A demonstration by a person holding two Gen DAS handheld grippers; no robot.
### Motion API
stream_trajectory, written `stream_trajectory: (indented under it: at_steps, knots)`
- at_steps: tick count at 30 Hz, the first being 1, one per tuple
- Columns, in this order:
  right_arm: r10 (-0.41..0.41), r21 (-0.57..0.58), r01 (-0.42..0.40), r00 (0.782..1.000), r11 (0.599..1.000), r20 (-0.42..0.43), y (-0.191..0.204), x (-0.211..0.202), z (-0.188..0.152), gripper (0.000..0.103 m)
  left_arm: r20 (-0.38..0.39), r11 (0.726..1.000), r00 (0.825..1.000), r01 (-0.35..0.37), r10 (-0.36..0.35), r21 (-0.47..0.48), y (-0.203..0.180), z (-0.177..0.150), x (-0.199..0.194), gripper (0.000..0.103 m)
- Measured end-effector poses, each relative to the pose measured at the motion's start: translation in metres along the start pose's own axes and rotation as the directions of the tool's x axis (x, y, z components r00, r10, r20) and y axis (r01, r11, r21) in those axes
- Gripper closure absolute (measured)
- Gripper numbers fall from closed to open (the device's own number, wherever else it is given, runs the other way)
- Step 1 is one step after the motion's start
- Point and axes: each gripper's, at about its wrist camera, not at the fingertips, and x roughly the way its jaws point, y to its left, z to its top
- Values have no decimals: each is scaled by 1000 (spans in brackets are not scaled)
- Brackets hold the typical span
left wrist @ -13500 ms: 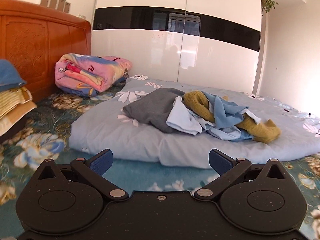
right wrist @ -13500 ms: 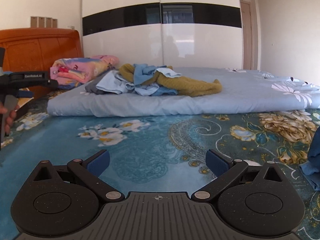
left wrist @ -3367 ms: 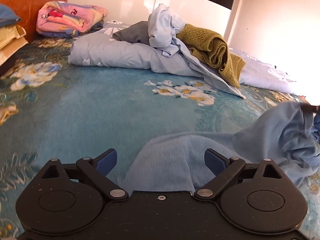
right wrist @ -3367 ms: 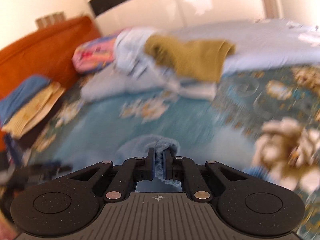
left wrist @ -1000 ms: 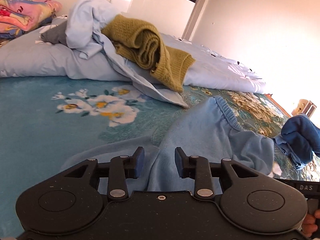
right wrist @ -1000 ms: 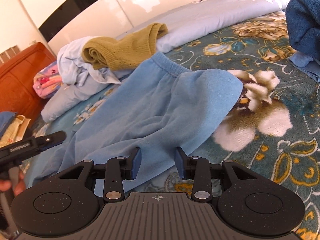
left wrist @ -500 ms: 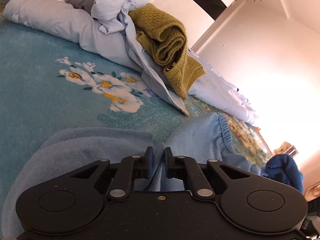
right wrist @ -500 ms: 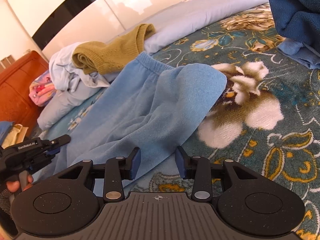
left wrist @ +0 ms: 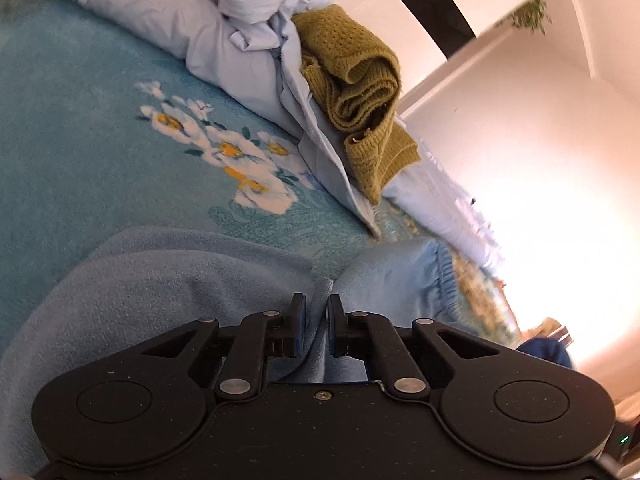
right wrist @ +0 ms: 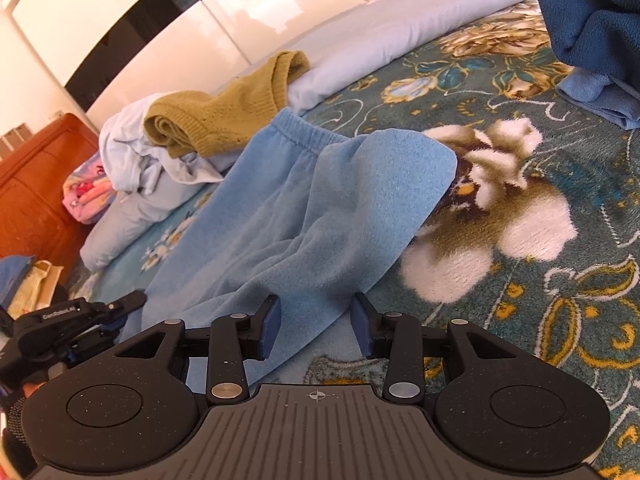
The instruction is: Fold clothes
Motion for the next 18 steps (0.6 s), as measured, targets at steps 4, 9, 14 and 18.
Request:
stream_trajectory:
  at_steps: [4,9,14,18]
  knots:
    - [17,22,-17,1000,1000,6,-5,-1,1,68,12,999,1000,-2,2,-41,5,2,-2,97]
    - [19,41,-21,999,999,28,-9,-4,5,68,33,991,999,33,-29,-132,13,2,-4,97]
    - [18,56,-19,999,998,32,-16,-3,9,67,36,982,999,44,-38,-186,19,4,-5,98]
    - [29,93,-32,999,995,29,-20,-1,11,65,77,962,997,38,-18,-270,27,4,-12,103]
